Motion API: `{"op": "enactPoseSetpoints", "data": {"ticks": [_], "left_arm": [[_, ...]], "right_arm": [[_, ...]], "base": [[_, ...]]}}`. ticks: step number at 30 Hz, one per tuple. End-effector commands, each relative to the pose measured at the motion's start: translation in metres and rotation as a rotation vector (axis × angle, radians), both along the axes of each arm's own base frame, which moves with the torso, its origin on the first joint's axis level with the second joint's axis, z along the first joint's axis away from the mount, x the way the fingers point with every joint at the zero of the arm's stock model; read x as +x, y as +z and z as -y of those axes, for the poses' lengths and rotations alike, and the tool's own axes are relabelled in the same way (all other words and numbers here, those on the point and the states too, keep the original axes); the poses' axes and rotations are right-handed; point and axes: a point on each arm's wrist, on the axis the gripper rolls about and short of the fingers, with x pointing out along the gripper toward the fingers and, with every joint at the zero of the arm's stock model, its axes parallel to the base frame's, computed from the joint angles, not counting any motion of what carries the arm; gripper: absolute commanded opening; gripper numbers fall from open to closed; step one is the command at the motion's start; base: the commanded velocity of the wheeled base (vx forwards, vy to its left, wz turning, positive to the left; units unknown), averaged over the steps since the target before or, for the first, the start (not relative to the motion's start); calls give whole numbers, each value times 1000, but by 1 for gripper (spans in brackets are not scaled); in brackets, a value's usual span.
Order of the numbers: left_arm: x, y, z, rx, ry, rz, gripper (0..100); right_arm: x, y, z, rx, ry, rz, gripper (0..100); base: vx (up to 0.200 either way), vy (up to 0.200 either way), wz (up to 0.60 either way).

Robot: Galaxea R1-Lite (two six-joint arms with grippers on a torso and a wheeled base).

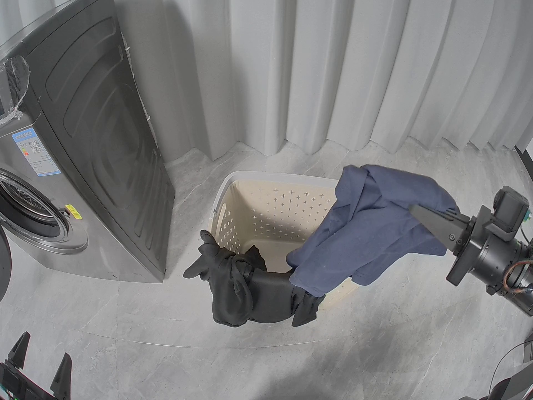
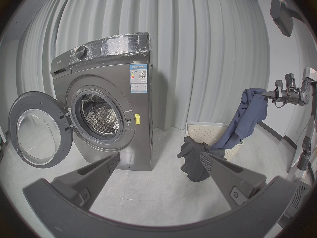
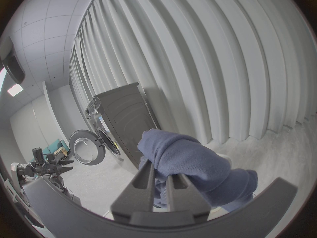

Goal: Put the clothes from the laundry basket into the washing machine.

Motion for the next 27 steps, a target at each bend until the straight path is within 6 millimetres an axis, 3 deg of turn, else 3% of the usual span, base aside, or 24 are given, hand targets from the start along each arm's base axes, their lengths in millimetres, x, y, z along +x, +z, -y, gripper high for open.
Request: {"op": "enactPoseSetpoints", "data": {"ticks": [1, 8, 17, 27], "left_arm": [[0, -5, 0, -2, 0, -6, 100], [0, -5, 0, -5, 3, -4, 100], [0, -5, 0, -5, 3, -4, 100], [0, -5, 0, -6, 3, -4, 100]], "right_arm": [[-8, 10, 6, 32, 2, 45, 0], [-11, 11, 8, 38, 5, 50, 0], [-10, 15, 7, 46, 28, 67, 0], [-10, 14, 5, 44, 34, 65, 0]], "base": [[-200, 0, 0], [-200, 0, 0], [0, 0, 0], [0, 200, 0]]}}
